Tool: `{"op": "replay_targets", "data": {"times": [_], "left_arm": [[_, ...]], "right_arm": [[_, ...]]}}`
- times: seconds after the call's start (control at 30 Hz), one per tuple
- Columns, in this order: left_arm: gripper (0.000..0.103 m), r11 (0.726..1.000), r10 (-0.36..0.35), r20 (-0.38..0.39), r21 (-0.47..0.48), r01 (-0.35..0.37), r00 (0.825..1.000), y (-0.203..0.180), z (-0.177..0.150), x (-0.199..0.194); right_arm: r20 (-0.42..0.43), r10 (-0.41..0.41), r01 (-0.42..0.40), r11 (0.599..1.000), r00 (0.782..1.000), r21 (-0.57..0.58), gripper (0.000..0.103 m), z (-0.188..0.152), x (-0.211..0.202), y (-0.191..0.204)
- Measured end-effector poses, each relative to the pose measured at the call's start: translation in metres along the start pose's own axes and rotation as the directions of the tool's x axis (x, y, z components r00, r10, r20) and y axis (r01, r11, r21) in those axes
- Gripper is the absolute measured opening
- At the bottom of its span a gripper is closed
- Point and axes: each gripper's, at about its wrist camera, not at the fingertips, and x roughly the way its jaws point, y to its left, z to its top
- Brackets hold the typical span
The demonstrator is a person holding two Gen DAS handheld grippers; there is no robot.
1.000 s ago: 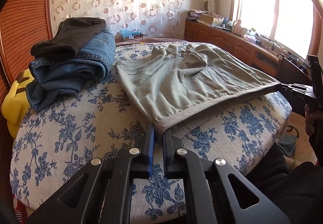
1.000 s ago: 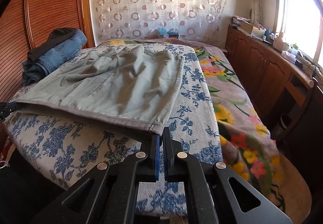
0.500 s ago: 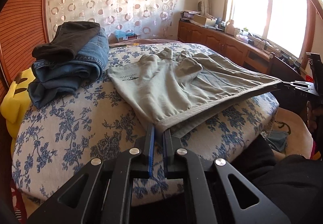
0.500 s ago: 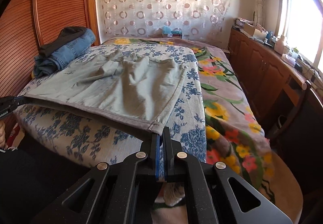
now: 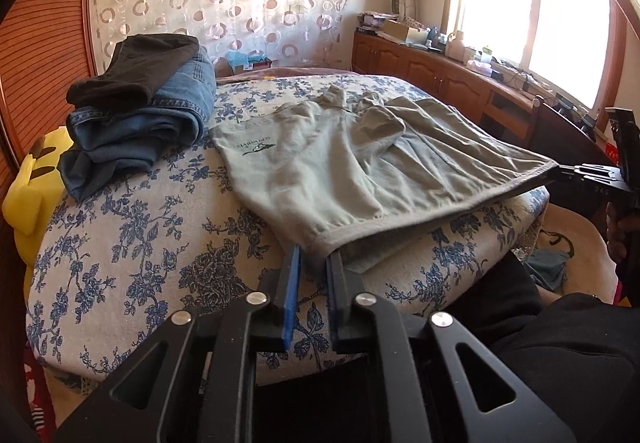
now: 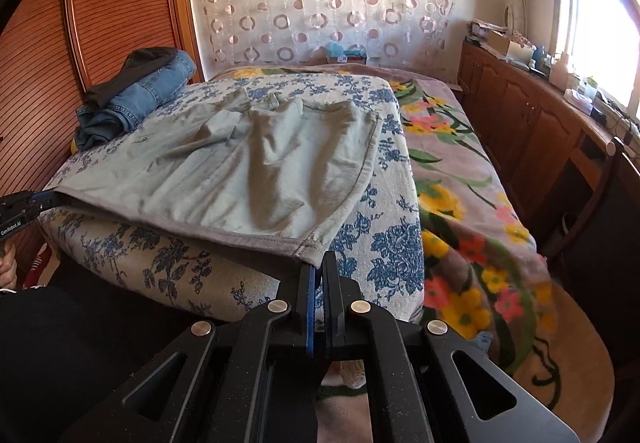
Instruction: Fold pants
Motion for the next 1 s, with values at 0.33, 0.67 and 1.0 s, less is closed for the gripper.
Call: {"op": "replay_targets", "data": {"times": [0.33,0.67,1.0], "left_arm": [[0.048,0.999,0.025,0.013,-0.035,-0.024,1.0,0.016,0.005,-0.007],[0.048,0.999,0.033,0.069,-0.038,-0.031,0.997,0.021,0.021,-0.016],[0.048,0.999,0.022,0.023,-0.036,-0.021,0.999,0.02,0.027,0.019]], "right_arm": [[0.014,-0.01,0.009,1.0,1.0,0.006,0.002,-0.004,0.003,0.003],[0.02,-0.011,0.011,1.0,1.0,0.021,0.002,-0.001,0.002,0.002],[0.092,0.02,-0.023,0.999,0.996,0.036,0.002,0.016,0.01,0.011]]}}
